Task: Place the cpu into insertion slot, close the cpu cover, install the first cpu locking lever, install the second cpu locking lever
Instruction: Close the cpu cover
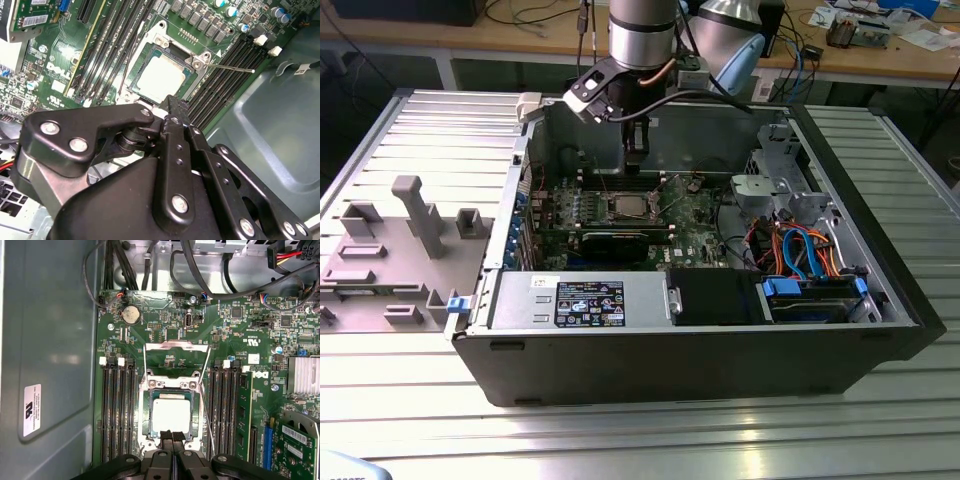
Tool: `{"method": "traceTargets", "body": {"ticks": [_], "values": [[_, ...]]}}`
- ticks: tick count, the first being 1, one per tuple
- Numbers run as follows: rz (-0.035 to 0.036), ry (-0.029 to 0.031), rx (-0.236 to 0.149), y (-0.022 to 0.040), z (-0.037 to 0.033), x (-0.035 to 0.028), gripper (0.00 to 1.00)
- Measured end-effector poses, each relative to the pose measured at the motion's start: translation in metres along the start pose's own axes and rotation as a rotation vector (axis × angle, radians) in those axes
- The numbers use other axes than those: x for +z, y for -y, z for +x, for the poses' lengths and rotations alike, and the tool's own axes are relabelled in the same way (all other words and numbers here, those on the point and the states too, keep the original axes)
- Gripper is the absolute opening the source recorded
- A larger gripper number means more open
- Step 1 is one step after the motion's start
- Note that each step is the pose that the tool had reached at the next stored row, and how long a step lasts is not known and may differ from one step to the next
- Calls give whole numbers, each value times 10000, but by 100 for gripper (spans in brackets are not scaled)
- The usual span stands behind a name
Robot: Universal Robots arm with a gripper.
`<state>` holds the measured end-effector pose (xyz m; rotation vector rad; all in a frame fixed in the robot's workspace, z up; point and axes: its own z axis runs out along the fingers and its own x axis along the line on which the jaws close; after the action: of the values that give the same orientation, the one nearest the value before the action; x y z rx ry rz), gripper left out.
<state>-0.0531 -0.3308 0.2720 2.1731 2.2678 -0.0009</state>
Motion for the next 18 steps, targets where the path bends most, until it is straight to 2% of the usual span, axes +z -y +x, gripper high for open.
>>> {"method": "traceTargets", "body": {"ticks": [6,18], "values": [[-1,-1,0,-61,-3,0,11],[0,-52,1,-204,-9,-1,11]]}}
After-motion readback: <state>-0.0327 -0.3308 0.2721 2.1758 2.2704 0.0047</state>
